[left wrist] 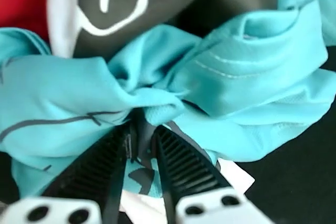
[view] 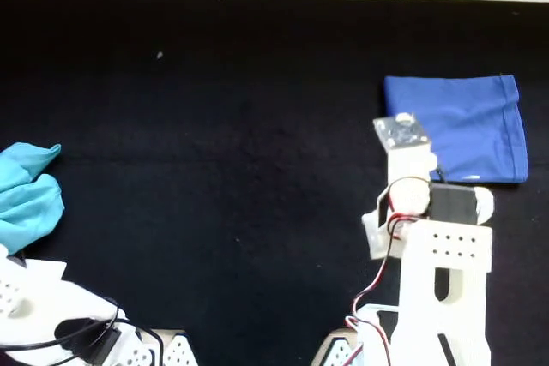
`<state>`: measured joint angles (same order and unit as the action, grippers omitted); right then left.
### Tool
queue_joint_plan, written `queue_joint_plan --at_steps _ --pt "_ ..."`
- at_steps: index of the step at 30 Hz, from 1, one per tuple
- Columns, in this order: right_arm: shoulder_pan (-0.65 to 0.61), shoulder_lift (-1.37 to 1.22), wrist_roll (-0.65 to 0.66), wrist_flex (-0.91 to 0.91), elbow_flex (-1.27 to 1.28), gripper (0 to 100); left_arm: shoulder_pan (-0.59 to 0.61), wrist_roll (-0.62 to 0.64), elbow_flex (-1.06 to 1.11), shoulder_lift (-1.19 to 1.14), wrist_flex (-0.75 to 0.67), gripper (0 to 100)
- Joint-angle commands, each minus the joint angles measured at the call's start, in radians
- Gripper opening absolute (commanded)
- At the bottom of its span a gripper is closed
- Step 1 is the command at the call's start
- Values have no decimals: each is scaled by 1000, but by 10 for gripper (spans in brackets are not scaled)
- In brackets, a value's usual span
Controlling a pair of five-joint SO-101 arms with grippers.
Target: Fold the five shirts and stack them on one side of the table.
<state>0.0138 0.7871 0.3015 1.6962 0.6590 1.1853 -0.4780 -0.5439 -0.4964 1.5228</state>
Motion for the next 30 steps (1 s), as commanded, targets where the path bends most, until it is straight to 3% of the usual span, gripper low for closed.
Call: queue_joint_plan --at_steps 1,5,9,18,24,27,30 --pt "-5 18 5 -15 24 289 -74 6 -74 35 118 9" --pt "-5 16 3 -39 33 289 -189 103 -147 134 252 9" --pt "-5 16 3 -51 35 289 -314 146 -110 318 252 8" --pt "-5 16 3 -51 35 289 -765 146 91 685 252 8" --pt "-5 16 3 -51 35 289 -1017 152 211 746 252 10" --pt "-5 16 3 -51 33 289 -1122 242 209 750 252 13" --pt "-5 10 3 -51 27 289 -1214 327 243 745 252 89"
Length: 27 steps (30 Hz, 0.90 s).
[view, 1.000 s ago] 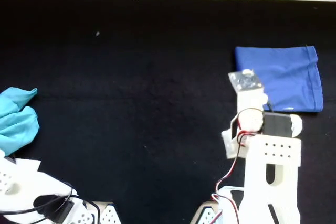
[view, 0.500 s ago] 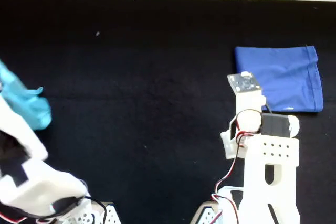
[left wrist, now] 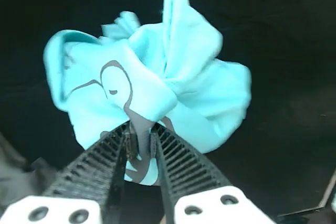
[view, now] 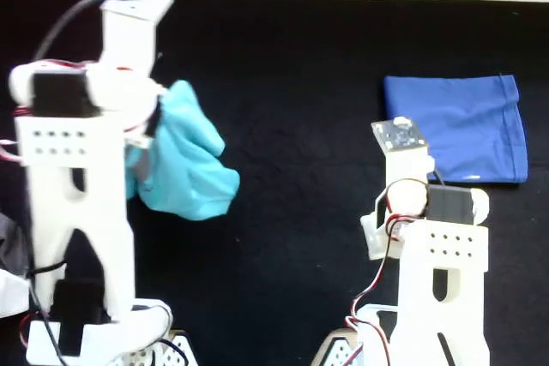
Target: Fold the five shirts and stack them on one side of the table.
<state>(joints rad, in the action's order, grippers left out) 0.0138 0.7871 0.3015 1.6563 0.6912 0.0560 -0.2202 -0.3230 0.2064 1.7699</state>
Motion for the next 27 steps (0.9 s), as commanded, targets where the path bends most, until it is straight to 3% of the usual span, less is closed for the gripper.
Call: queue_joint_plan --at_steps 1,3,6,13,17,23,27 --pt "-5 10 3 -13 -7 289 -107 81 48 39 5 130" --pt "-5 10 3 -31 -7 289 -125 91 111 38 3 198" --pt "-5 8 3 -48 -4 289 -87 86 177 38 2 196" --pt "-21 7 3 -130 -7 289 180 84 298 38 -37 185" --pt "-93 7 3 -148 -7 289 262 84 466 38 -218 185" --pt "-222 7 3 -182 -7 289 268 84 704 38 -500 188" --pt "-237 7 3 -205 2 289 269 84 829 38 -697 188"
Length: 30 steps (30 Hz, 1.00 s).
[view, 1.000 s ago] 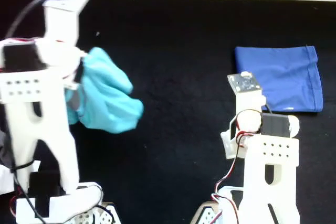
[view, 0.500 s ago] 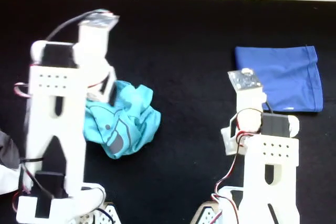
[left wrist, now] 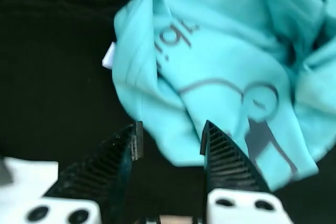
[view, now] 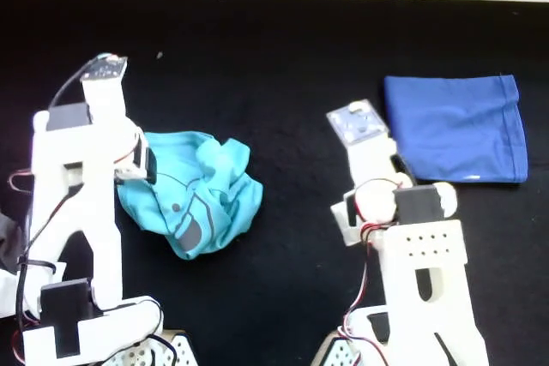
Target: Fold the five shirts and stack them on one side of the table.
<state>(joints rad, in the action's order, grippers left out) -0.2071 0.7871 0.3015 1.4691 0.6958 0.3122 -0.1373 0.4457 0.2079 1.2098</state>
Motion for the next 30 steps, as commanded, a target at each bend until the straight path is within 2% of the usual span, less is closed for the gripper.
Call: queue_joint_plan --at_steps 1,5,7,11,12,15,18,23,30 --pt "-16 7 3 -16 -2 289 16 2 96 36 -192 188" --pt "-15 8 3 -13 30 289 16 2 203 35 -373 185" --pt "-15 8 3 -25 71 289 19 2 225 35 -420 174" --pt "-15 7 2 -104 177 289 53 2 216 39 -428 0" --pt "-16 7 2 -117 199 289 67 2 202 42 -425 16" --pt "-19 5 2 -128 220 289 120 2 142 45 -359 8" --pt "-44 4 -12 -147 170 289 186 2 24 45 -227 9" --pt "-223 -153 -127 -142 -22 289 240 2 -147 45 -12 9" --pt "-412 -550 -193 -150 -380 289 318 2 -260 45 51 13"
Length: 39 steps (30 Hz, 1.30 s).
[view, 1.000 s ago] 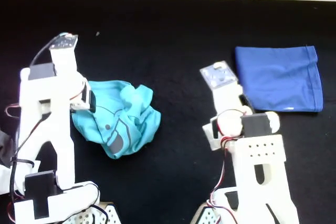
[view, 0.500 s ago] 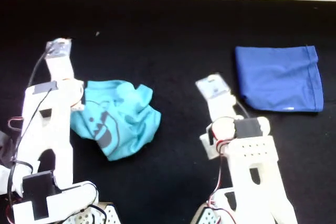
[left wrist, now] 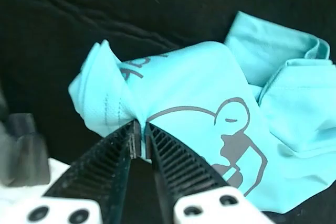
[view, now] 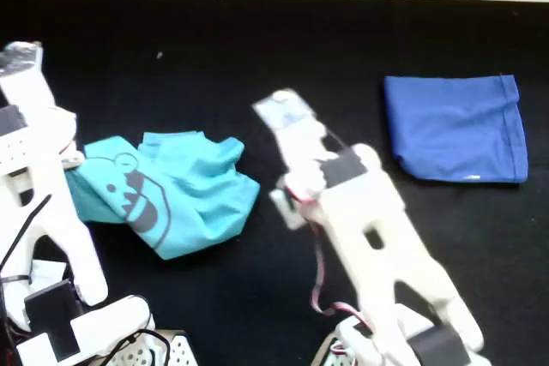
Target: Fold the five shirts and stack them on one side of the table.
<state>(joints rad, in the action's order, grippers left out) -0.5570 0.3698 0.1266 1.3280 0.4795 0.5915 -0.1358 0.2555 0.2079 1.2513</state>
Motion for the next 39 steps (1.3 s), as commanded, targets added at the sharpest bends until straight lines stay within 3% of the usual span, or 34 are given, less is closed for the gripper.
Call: queue_joint_plan --at_steps 1,7,22,26,32,39 --pt "-82 -183 -20 -8 -208 289 51 0 -81 45 9 13" --pt "-208 -418 -17 -10 -351 290 114 2 -111 45 12 14" --pt "-369 -800 -12 -58 -624 289 102 2 -97 45 41 14" --pt "-335 -917 -12 -56 -680 247 99 2 -111 45 106 14" --pt "-220 -995 -18 -48 -748 0 93 2 -108 45 169 13" --pt "-18 -903 -20 82 -829 5 51 2 -111 45 258 13"
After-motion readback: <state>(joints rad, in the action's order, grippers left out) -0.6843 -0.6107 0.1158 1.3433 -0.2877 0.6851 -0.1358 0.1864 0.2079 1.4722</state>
